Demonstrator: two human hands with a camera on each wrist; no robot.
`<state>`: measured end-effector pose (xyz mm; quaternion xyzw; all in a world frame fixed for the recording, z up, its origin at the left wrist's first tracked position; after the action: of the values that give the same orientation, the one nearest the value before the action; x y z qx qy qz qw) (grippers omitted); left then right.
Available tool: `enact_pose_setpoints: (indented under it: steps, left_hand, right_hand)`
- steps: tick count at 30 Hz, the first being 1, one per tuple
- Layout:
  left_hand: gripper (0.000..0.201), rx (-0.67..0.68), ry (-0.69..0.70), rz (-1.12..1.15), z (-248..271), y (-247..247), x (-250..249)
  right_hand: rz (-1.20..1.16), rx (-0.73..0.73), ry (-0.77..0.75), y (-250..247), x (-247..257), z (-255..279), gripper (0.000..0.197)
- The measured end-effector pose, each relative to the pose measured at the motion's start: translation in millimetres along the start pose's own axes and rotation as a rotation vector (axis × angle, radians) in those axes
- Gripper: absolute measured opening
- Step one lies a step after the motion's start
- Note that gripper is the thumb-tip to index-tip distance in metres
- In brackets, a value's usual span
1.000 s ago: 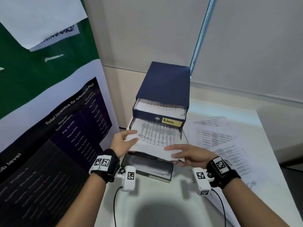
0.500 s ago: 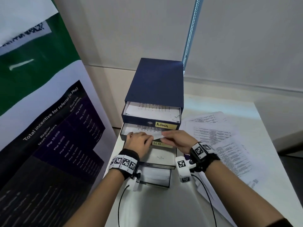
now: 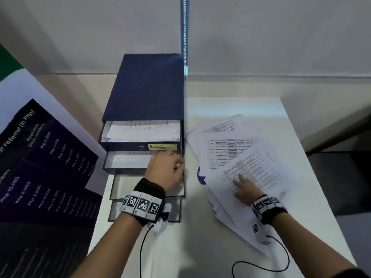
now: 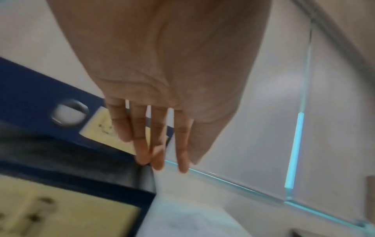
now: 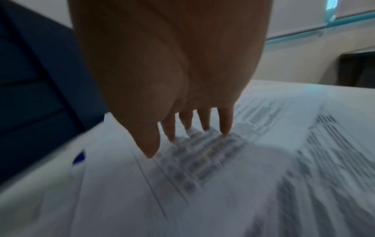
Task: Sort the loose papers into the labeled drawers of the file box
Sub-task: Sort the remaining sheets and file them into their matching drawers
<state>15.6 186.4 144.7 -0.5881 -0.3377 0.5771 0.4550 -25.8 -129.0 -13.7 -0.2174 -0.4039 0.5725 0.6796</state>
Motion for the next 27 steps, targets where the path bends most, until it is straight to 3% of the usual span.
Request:
enact_pose_setpoints:
  steps: [1,3,6,8,10,11,13,16,20,23,27]
  left_hand:
    - [0.021,0.053,0.082,0.092,-1.1,9.1,-19.1]
    - [0.02,0.189,0.178,0.191,-5.8,37.6,-49.3]
    - [0.031,0.393,0.127,0.168,-18.5,97.5,-72.1]
    - [0.046,0.512,-0.014,0.109,-28.4,136.8,-76.0]
    - [0.055,0.595,-0.155,0.075,-35.1,168.5,-78.8]
    - [0.053,0.601,-0.202,0.057,-37.3,181.2,-81.1]
    - [0.045,0.571,-0.251,0.031,-39.6,202.2,-87.6]
    - [0.051,0.536,-0.286,0.123,-38.2,220.6,-100.8]
    - [0.036,0.515,-0.217,0.07,-47.9,236.7,-114.3]
    - [0.032,0.433,-0.213,0.024,-58.9,237.1,-114.5]
    - [0.051,0.342,-0.159,-0.049,-74.3,230.7,-101.6]
  right_hand:
    - [0.039,0.017,-0.045,9.7,-6.9,3.3,0.067]
    - [0.111,-0.088,-0.192,11.0,-14.6,14.9,0.052]
    - [0.091,-0.129,-0.341,7.0,-27.2,30.9,0.037]
    - [-0.107,-0.11,-0.254,1.8,-40.6,47.9,0.026]
    - [-0.337,-0.273,-0.024,0.0,-64.5,56.1,0.024]
    - [-0.414,-0.4,0.1,0.5,-77.0,61.2,0.027]
    - [-0.493,-0.572,0.349,6.3,-100.0,69.8,0.052]
    - [-0.743,-0.581,0.502,14.7,-110.9,71.2,0.083]
    - [-0.891,-0.532,0.513,18.9,-110.8,60.7,0.085]
    - [-0.922,-0.476,0.532,30.1,-119.9,51.1,0.074]
    - [-1.05,-0.587,0.543,33.5,-139.3,57.2,0.063]
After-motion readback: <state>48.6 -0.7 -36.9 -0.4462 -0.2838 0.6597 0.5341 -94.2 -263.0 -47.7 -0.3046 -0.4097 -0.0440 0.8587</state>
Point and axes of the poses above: each hand's wrist, its own z-axis away from the middle knuckle, its own y-axis out of the palm, x = y × z, the point moved 2 cm from there along -z, towards the middle knuckle, and after that the axes turned 11 degrees about -y, right-handed, at the moved point
